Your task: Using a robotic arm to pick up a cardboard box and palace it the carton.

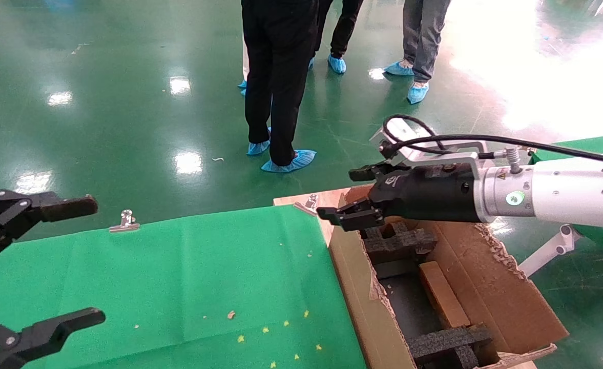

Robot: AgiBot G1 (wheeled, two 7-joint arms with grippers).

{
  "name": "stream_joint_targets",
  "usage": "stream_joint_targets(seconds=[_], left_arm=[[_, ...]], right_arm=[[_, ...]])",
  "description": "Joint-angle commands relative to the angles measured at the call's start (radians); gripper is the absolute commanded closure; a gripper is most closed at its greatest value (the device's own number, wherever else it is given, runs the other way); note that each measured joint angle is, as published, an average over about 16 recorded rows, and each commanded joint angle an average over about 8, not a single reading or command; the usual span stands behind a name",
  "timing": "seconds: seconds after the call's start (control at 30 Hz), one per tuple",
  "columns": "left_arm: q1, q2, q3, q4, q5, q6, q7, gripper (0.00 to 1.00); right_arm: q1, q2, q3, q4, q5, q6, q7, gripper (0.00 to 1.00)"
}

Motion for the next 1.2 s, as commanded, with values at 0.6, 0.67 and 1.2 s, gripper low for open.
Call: stream_joint_targets(seconds=[0.6, 0.67, 1.2], left_arm=[[0.0, 0.0, 0.0, 0.0, 0.0, 0.0, 0.0, 0.0], [0.0, 0.0, 0.0, 0.0, 0.0, 0.0, 0.0, 0.0], [0.0, 0.0, 0.0, 0.0, 0.0, 0.0, 0.0, 0.0]], right_arm=[[-0.145, -0.03, 0.232, 0.008, 0.054, -0.142, -0.102, 0.0], [-0.169, -0.036, 0.272, 0.006, 0.062, -0.167, -0.119, 0.0], [-0.364, -0.086, 0.595, -0.009, 0.128, -0.371, -0.251, 0.0]])
